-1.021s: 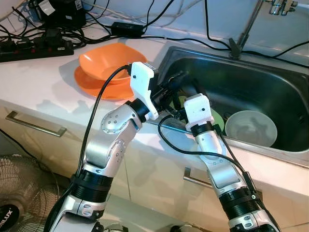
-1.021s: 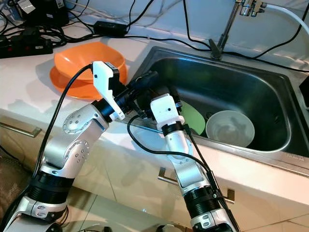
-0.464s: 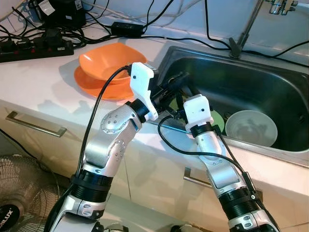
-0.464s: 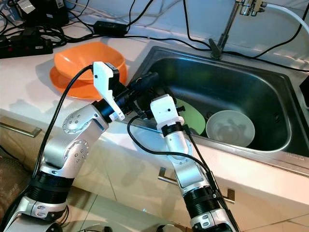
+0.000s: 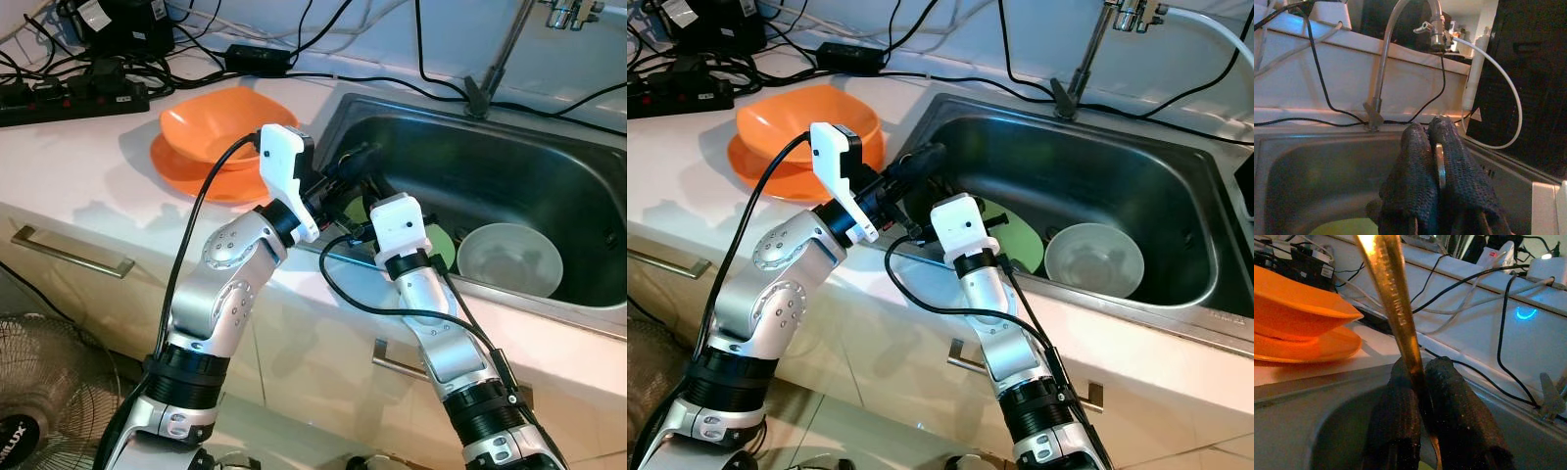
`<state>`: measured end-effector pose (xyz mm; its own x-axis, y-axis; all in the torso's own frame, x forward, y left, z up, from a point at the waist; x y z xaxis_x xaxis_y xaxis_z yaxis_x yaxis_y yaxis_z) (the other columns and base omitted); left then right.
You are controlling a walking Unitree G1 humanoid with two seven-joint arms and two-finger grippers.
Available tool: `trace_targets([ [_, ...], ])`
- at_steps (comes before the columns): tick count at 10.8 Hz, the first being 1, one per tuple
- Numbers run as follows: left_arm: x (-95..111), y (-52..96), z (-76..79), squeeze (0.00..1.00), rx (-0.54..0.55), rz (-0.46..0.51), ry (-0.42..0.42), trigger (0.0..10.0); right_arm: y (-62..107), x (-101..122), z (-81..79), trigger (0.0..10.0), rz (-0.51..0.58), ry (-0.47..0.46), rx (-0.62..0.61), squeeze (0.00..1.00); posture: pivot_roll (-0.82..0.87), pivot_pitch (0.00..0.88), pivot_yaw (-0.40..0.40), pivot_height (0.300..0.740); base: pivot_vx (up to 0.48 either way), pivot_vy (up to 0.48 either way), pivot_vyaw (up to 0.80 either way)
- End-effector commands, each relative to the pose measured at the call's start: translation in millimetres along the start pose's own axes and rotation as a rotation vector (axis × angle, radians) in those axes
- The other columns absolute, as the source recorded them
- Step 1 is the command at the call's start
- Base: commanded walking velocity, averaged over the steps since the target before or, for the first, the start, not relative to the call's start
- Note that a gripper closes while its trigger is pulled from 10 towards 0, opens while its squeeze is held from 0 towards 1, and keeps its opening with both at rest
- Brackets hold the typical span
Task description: Kitchen organization
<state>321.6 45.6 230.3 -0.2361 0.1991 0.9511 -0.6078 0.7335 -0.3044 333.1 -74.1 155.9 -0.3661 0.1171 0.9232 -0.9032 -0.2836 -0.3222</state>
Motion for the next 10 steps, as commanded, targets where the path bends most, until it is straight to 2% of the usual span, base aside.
trace_targets([
  [1,1.0,0.5,2.3,0.00,-0.015,0.004,0.014,10.0,-1.5,1.1,6.6,0.0,0.007,-0.022,-0.031,0.00,0.07,0.068,-0.027,0.740,0.000,0.000,0.00],
  [4,1.3,0.0,2.4,0.00,-0.015,0.002,0.010,10.0,-1.7,2.3,6.5,0.0,0.016,-0.026,-0.029,0.00,0.07,0.069,-0.029,0.740,0.000,0.000,0.00],
  [6,3.4,-0.9,-0.6,0.00,0.013,0.021,0.043,10.0,-1.5,1.7,6.0,0.0,0.013,-0.025,-0.027,0.00,0.07,0.070,-0.029,0.740,0.000,0.000,0.00],
  [7,5.4,-1.1,-4.4,1.00,0.040,0.039,0.065,10.0,-1.4,1.5,5.9,0.0,0.012,-0.025,-0.027,0.00,0.07,0.069,-0.030,0.740,0.000,0.000,0.00],
  [10,13.4,0.6,-11.4,1.00,0.075,0.094,0.131,10.0,-2.1,0.0,9.8,0.0,0.003,-0.021,-0.048,0.00,0.07,0.071,-0.033,0.740,0.000,0.000,0.00],
])
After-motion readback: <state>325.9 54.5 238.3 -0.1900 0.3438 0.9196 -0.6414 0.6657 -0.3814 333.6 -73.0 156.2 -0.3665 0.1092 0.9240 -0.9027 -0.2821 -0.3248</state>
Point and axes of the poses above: a point about 5 cm out from each wrist's last joint towards the gripper, its own y axis pointing back from the gripper into the wrist, its own x axis along the axis of the wrist's last joint, z = x × y, the point moved 2 cm from there along -y, pointing out of the wrist towards the gripper, and after that the axes turned 9 degrees about -y, right-handed, at the moved point
